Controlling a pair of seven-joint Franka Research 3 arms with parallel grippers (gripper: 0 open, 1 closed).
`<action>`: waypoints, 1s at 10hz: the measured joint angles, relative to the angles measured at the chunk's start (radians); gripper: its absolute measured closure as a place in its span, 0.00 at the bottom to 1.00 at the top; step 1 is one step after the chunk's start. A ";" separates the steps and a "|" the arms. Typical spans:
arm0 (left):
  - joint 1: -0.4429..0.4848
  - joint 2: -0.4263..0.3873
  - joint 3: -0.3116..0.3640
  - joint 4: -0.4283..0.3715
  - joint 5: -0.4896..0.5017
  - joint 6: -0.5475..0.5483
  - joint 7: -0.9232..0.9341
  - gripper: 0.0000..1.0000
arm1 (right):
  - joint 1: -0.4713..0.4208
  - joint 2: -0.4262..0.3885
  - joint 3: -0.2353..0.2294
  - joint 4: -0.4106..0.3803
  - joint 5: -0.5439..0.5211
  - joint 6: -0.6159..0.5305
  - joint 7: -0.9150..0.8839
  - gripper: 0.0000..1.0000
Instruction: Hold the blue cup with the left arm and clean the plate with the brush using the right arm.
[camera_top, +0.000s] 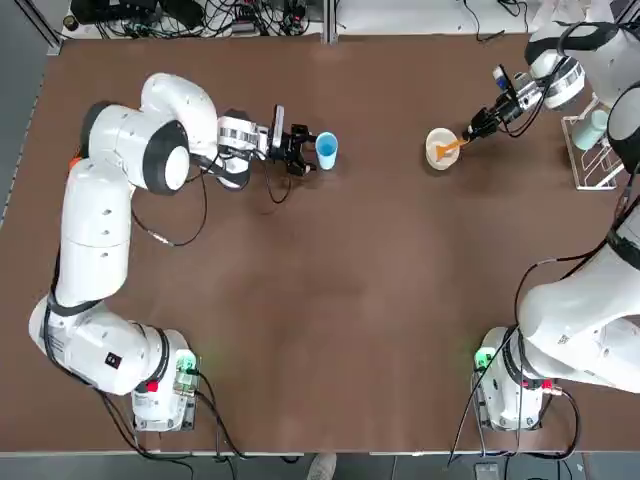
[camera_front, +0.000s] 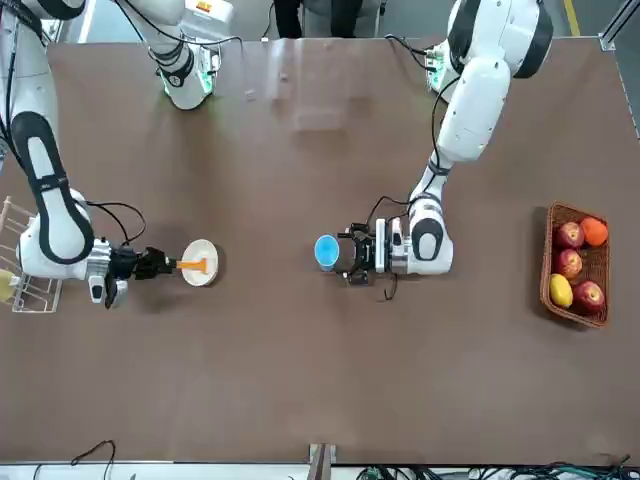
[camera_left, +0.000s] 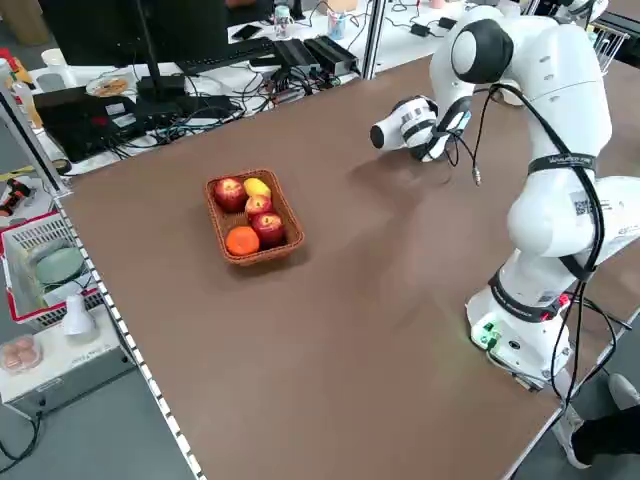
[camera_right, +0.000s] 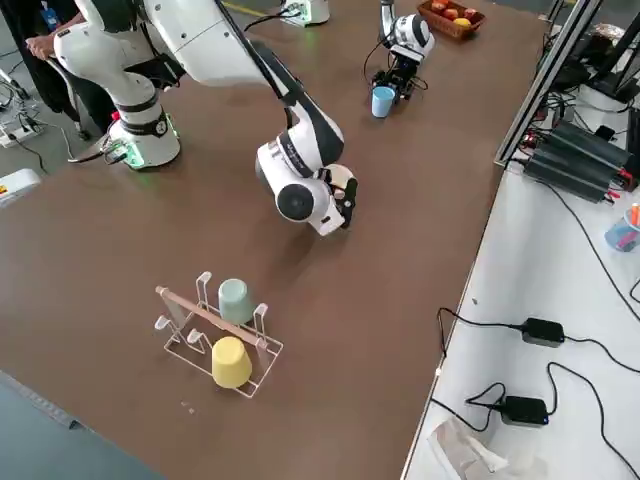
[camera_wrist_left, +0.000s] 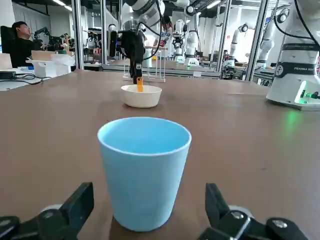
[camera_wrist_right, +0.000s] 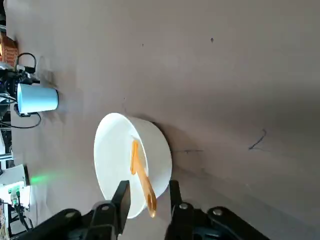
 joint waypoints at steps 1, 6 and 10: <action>-0.007 0.008 0.005 0.005 -0.011 0.000 0.001 0.01 | 0.000 0.000 0.003 0.000 0.003 0.001 0.001 0.61; -0.038 0.023 0.023 0.032 -0.051 0.000 0.001 0.02 | -0.001 0.000 0.005 -0.001 0.006 0.007 0.002 0.78; -0.075 0.025 0.053 0.032 -0.094 0.000 0.001 0.02 | -0.006 0.000 0.005 -0.003 0.008 0.005 0.002 0.95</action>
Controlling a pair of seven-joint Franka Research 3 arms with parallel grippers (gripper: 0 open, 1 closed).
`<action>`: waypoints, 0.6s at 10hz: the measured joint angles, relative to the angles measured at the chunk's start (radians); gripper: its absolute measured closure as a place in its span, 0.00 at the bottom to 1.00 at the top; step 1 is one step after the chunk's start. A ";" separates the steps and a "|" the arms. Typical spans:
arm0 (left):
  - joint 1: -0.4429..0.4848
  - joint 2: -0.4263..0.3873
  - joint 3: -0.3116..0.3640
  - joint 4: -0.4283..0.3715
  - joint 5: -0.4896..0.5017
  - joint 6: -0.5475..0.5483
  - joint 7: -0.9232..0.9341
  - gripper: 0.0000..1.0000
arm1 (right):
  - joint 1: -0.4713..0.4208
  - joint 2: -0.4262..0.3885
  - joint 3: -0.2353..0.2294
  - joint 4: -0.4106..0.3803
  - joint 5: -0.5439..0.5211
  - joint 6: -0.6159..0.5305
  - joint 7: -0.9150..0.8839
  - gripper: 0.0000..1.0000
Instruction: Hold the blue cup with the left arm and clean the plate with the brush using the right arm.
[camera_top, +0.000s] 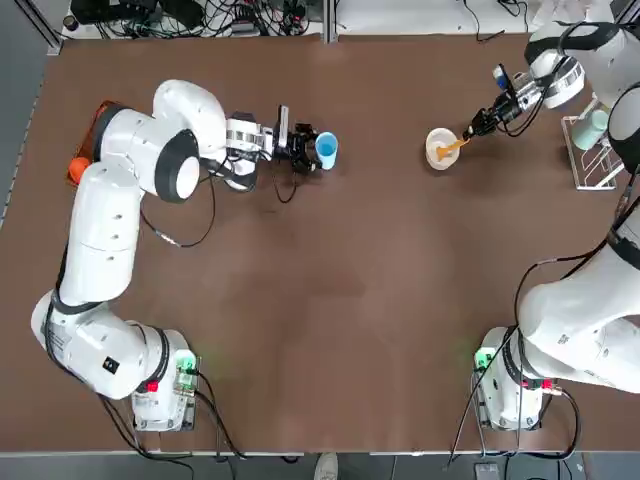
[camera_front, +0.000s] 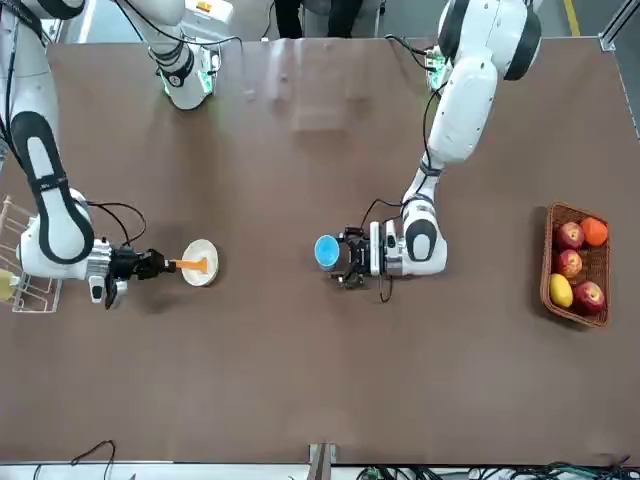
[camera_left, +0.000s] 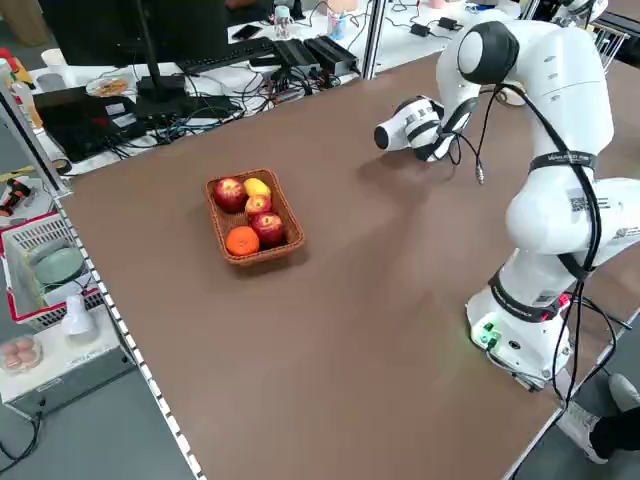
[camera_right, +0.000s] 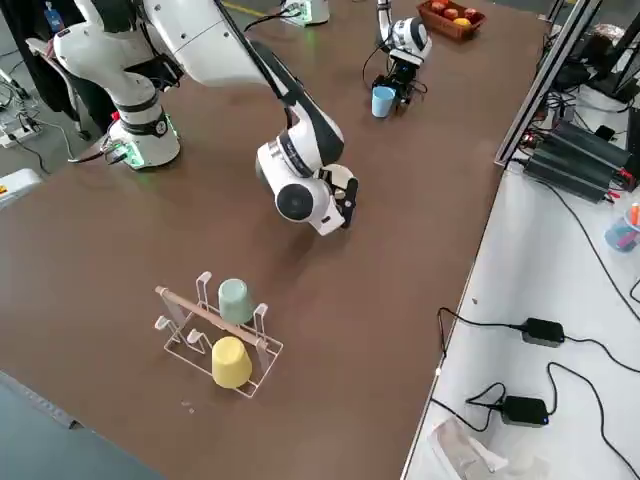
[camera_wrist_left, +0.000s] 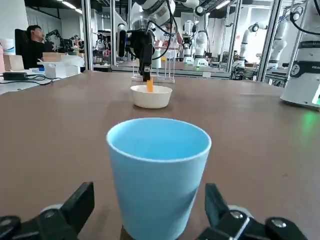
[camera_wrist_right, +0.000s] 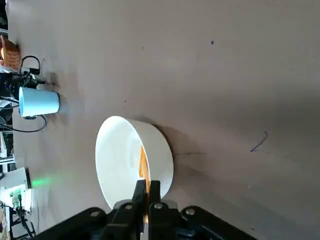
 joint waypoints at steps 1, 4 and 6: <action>-0.006 0.002 0.002 0.001 -0.010 0.000 0.000 0.02 | 0.000 0.000 0.000 0.000 0.000 0.000 0.000 0.95; -0.024 0.007 0.005 0.008 -0.028 0.000 0.000 0.02 | 0.000 0.000 0.002 0.006 0.002 -0.022 0.025 0.95; -0.032 0.009 0.006 0.010 -0.037 0.000 0.000 0.03 | 0.002 -0.004 0.009 0.044 0.002 -0.091 0.076 0.95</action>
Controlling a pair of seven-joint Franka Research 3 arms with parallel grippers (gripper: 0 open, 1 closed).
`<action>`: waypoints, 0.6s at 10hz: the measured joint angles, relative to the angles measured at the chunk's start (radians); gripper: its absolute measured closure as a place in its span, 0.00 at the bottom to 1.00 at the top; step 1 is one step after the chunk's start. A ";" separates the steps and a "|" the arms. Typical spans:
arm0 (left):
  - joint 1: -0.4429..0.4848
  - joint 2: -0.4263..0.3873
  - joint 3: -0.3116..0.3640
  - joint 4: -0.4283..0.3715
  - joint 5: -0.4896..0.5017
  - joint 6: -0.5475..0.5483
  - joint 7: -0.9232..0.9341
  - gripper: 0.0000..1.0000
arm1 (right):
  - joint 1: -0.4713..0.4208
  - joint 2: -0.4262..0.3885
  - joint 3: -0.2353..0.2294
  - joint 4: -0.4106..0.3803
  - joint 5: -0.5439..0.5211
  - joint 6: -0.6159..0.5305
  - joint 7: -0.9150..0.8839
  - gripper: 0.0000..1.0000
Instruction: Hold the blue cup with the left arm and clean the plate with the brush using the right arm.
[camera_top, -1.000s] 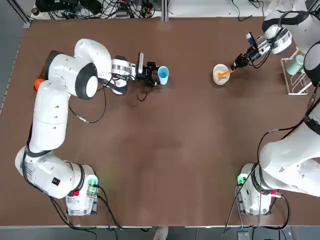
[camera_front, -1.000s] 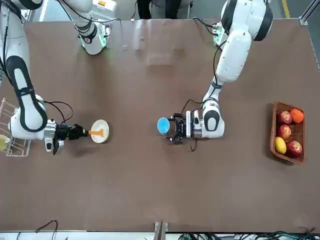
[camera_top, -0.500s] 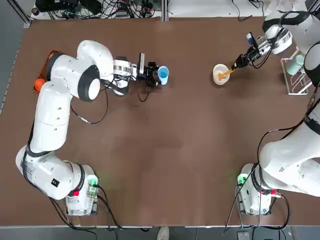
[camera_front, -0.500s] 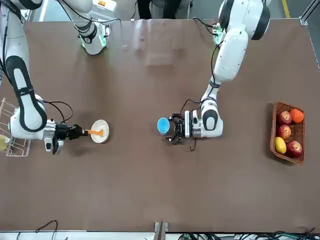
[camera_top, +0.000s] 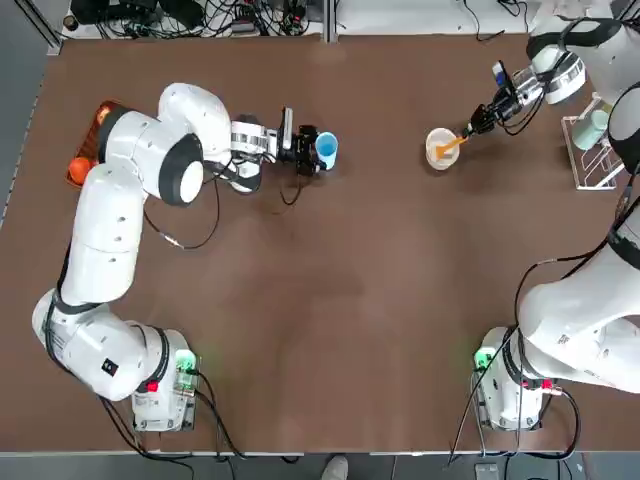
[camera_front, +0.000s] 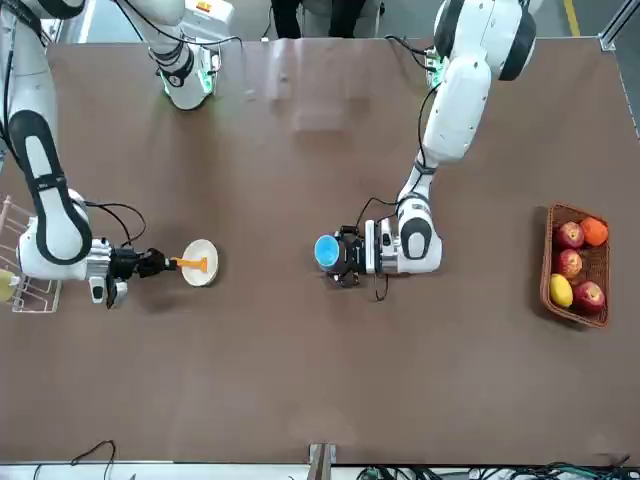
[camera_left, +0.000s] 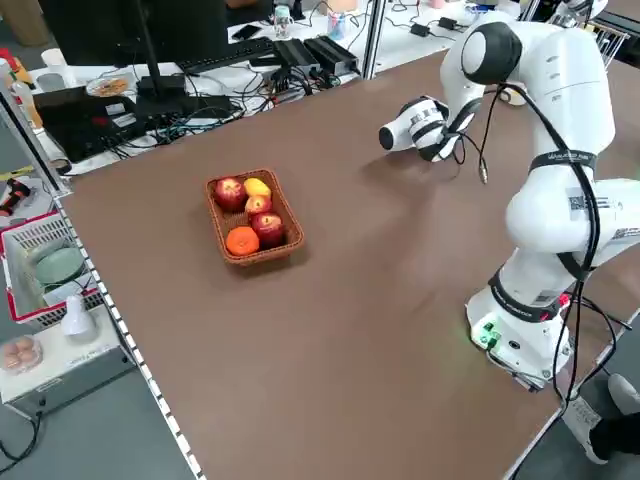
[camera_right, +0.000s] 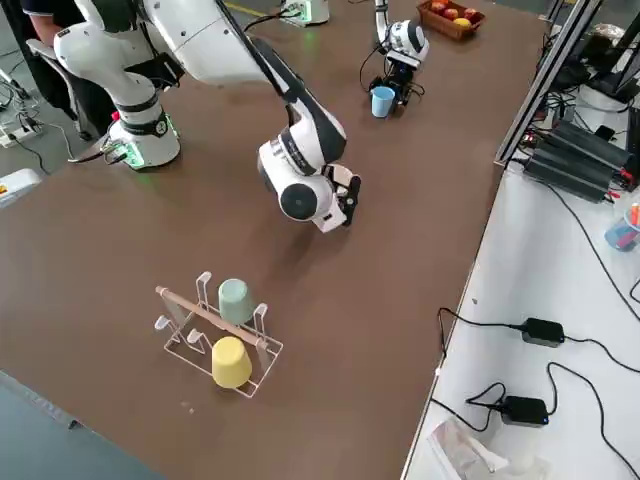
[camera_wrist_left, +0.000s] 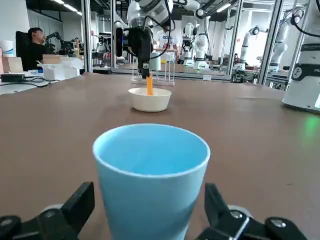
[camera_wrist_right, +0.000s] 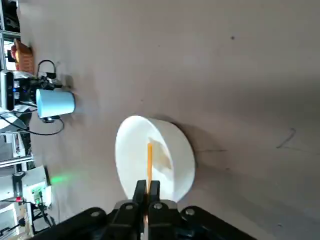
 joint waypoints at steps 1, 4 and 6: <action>-0.004 0.000 0.002 0.001 -0.005 0.000 0.000 0.03 | 0.007 -0.004 0.005 0.023 -0.001 -0.020 0.011 0.95; -0.004 0.001 0.007 0.011 -0.008 0.000 0.000 0.03 | 0.083 -0.049 0.009 0.098 -0.072 -0.058 0.046 0.95; -0.008 0.003 0.007 0.016 -0.011 0.000 0.000 0.03 | 0.178 -0.127 0.010 0.150 -0.169 -0.061 0.145 0.95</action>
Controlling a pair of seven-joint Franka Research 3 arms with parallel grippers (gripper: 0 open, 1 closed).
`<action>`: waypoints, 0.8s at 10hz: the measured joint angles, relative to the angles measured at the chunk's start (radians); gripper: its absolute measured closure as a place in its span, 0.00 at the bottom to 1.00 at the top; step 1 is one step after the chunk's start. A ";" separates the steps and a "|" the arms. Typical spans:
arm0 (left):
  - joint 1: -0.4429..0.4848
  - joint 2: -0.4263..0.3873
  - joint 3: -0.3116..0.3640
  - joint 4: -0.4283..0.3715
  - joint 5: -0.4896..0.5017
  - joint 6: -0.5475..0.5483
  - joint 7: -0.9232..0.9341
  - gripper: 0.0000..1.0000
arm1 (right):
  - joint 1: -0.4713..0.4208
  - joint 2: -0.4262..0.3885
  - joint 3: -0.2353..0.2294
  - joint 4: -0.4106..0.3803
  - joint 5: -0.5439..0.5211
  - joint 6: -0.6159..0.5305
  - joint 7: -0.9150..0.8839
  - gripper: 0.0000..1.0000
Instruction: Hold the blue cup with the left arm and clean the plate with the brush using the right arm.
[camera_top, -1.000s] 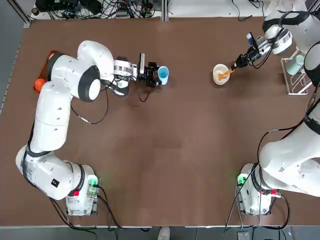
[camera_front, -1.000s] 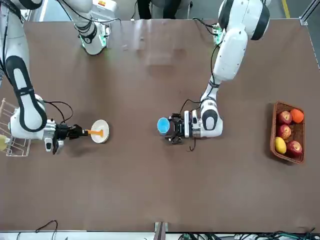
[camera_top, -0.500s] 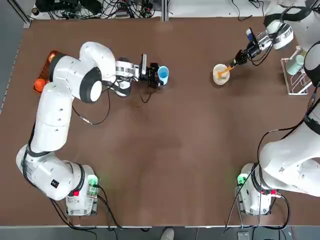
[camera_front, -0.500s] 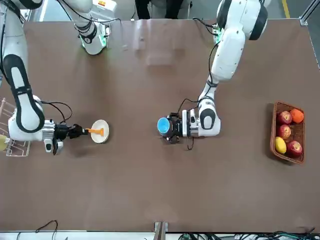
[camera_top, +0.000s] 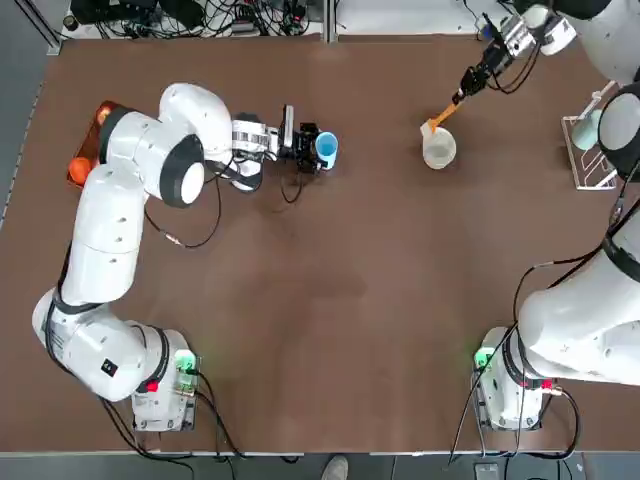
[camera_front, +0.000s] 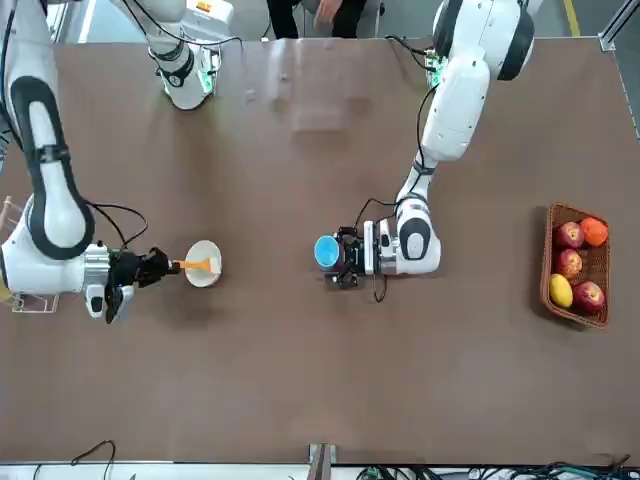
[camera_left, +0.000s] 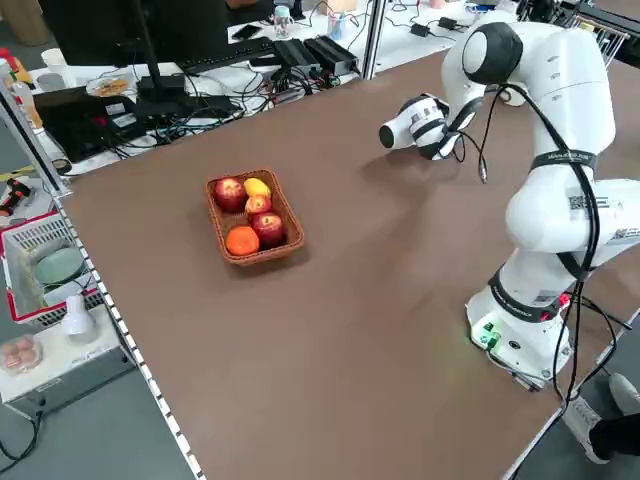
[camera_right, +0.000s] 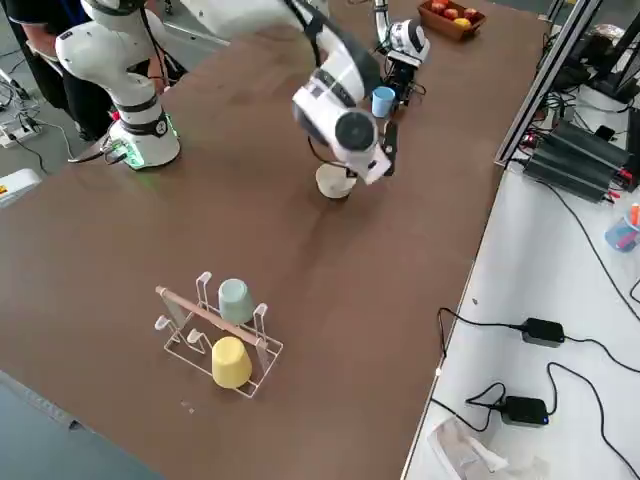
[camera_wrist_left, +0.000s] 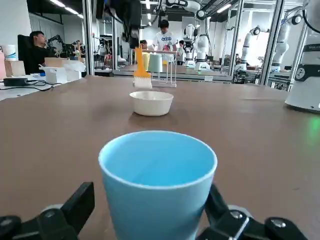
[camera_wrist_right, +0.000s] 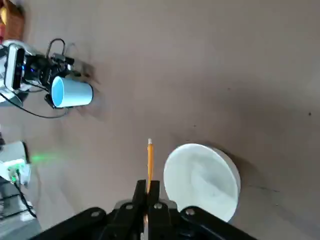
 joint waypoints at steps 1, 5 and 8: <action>-0.008 0.004 0.001 0.001 -0.009 0.000 0.000 0.03 | 0.053 -0.038 0.000 0.024 -0.054 -0.002 0.058 0.95; -0.031 0.017 0.013 0.019 -0.033 0.000 0.000 0.09 | 0.307 -0.107 0.006 0.101 -0.338 0.000 0.433 0.95; -0.033 0.018 0.017 0.020 -0.033 0.000 0.000 0.31 | 0.522 -0.107 0.006 0.146 -0.416 0.054 0.674 0.95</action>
